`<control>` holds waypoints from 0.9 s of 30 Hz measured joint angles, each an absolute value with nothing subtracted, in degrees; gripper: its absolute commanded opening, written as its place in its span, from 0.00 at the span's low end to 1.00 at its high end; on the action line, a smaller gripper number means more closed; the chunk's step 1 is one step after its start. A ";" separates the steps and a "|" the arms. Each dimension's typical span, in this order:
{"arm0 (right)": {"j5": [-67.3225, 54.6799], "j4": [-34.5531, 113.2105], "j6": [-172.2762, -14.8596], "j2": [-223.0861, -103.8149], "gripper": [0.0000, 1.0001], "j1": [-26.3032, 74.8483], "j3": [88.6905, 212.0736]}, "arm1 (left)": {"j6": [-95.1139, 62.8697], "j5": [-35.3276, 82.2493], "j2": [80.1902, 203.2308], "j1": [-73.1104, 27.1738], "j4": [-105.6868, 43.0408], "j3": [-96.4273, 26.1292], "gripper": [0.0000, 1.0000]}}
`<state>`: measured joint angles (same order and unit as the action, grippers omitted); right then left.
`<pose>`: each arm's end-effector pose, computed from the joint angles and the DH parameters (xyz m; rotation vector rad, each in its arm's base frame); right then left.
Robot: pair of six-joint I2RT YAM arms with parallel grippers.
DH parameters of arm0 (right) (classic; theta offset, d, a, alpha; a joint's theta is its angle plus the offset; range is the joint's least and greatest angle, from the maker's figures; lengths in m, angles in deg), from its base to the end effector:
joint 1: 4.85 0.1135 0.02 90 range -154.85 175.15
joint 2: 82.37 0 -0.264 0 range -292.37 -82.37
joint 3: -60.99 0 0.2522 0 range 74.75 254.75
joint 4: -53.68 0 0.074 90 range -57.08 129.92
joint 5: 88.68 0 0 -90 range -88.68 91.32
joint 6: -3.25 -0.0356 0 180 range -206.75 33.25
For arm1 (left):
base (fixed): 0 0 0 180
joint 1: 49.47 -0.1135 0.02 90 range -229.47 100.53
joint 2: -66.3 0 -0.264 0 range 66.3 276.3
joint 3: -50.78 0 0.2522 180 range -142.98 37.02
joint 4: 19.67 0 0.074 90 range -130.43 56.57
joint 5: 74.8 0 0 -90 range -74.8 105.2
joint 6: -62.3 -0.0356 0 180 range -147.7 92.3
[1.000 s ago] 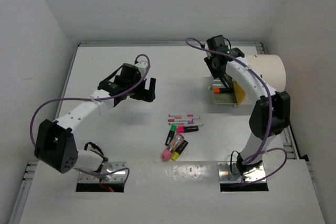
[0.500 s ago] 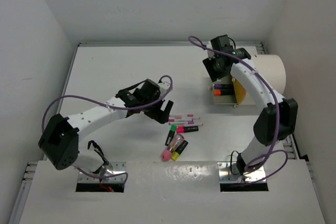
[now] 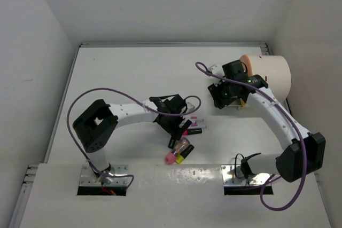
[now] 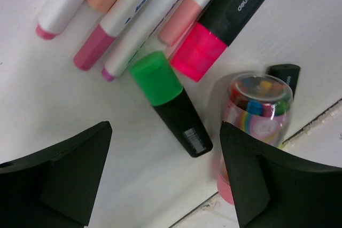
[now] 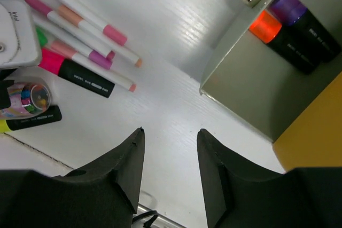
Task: Sort the stationery into containers
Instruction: Pick up the pen from the center of the board.
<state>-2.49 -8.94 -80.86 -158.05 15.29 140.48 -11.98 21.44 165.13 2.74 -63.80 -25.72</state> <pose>0.2462 0.0928 0.2924 -0.6100 2.5317 0.1761 0.2038 -0.2691 0.1783 0.9151 2.6734 -0.4567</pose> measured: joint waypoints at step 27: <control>-5.31 -8.67 -78.33 -155.03 0.43 12.47 136.94 | -10.42 16.61 170.57 2.87 -63.53 -27.43 0.32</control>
<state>-5.31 -8.67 -78.33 -155.03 12.47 136.94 -10.42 16.61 170.57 2.87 -63.53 -27.43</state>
